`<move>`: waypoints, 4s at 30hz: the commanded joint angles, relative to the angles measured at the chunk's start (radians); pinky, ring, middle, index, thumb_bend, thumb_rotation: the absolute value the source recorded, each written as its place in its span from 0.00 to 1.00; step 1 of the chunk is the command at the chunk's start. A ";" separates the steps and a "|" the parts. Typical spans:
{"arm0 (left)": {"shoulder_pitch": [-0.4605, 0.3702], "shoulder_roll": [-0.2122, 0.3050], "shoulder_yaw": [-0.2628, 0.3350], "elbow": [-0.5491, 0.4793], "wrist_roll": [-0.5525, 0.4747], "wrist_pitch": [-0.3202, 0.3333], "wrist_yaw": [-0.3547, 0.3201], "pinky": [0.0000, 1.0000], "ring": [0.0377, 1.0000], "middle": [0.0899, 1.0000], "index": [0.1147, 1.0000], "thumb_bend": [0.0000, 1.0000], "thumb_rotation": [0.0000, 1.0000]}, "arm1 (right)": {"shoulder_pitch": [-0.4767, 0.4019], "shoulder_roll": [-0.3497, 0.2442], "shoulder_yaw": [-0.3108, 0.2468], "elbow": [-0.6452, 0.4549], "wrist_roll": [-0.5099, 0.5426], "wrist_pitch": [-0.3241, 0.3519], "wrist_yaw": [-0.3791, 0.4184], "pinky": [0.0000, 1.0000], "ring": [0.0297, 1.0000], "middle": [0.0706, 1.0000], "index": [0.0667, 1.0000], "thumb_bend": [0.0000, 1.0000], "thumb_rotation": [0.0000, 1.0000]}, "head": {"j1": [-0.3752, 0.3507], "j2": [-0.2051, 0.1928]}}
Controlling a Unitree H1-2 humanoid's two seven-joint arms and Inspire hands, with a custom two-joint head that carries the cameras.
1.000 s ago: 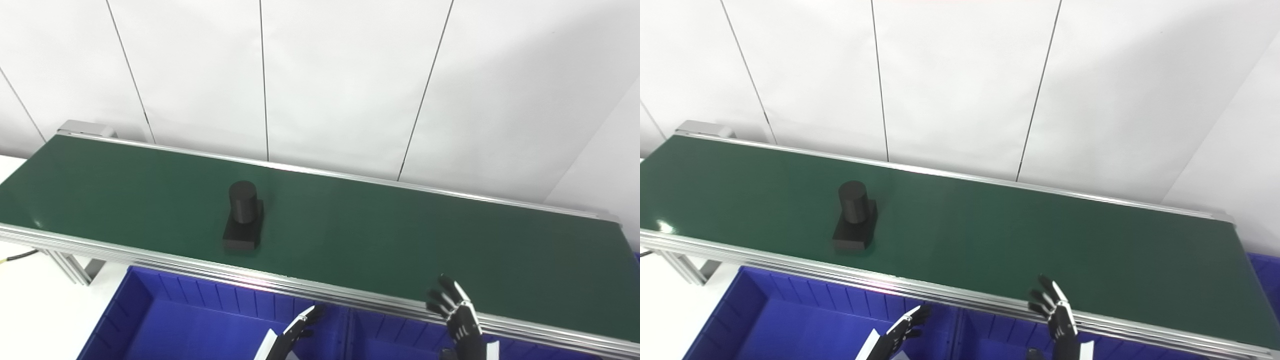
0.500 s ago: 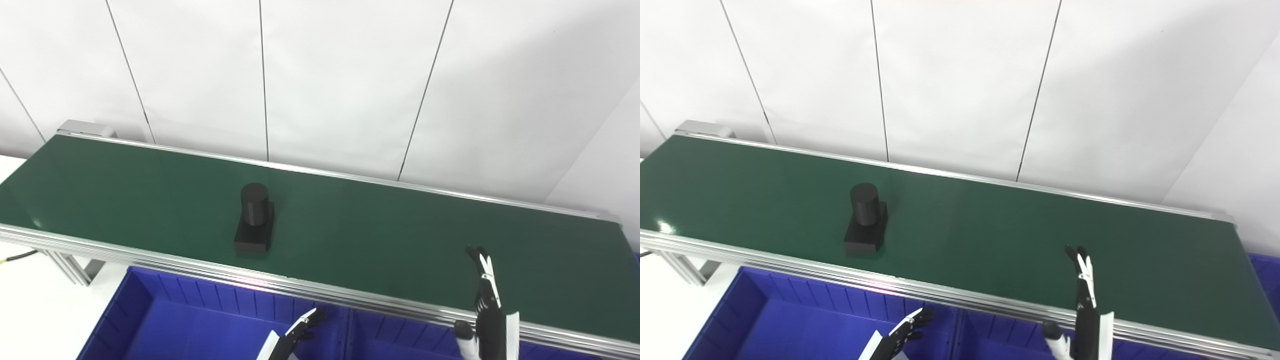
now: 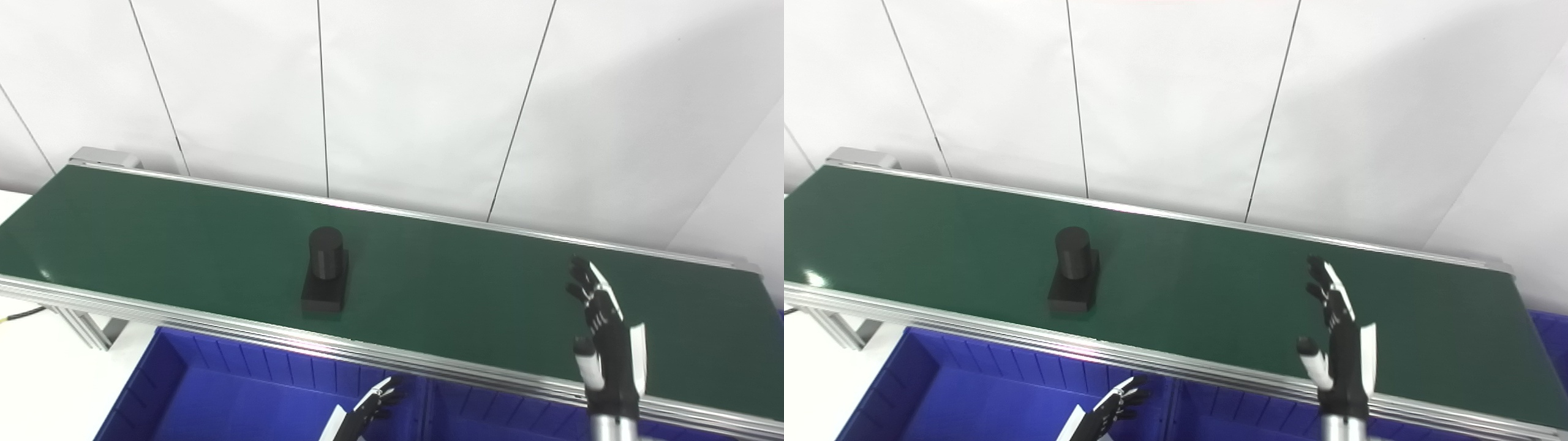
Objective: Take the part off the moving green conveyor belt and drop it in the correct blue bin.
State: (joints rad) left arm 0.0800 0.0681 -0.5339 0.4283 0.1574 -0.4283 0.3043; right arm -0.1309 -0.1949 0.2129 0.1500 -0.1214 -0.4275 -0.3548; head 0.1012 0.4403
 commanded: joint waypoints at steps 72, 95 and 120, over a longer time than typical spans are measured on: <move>-0.004 -0.084 -0.086 -0.115 0.005 -0.042 0.073 0.74 0.82 0.81 0.87 1.00 0.78 | -0.564 0.165 -0.010 0.584 -0.246 0.080 0.265 0.55 0.67 0.82 0.84 1.00 0.45 | 0.045 0.018; 0.015 -0.080 -0.080 -0.150 0.000 -0.042 0.057 0.74 0.81 0.81 0.87 1.00 0.75 | -0.575 0.154 0.071 0.695 -0.315 0.055 0.231 0.44 0.54 0.73 0.73 0.98 0.37 | 0.046 0.035; 0.024 -0.077 -0.076 -0.162 -0.008 -0.042 0.047 0.77 0.82 0.81 0.88 1.00 0.75 | -0.567 0.157 0.083 0.652 -0.354 0.066 0.187 0.30 0.36 0.42 0.51 0.51 0.00 | 0.030 0.039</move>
State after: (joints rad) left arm 0.0888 0.0163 -0.5950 0.2994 0.1512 -0.4283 0.3533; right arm -0.6596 -0.0424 0.2973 0.8396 -0.4880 -0.3374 -0.1641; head 0.1304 0.4786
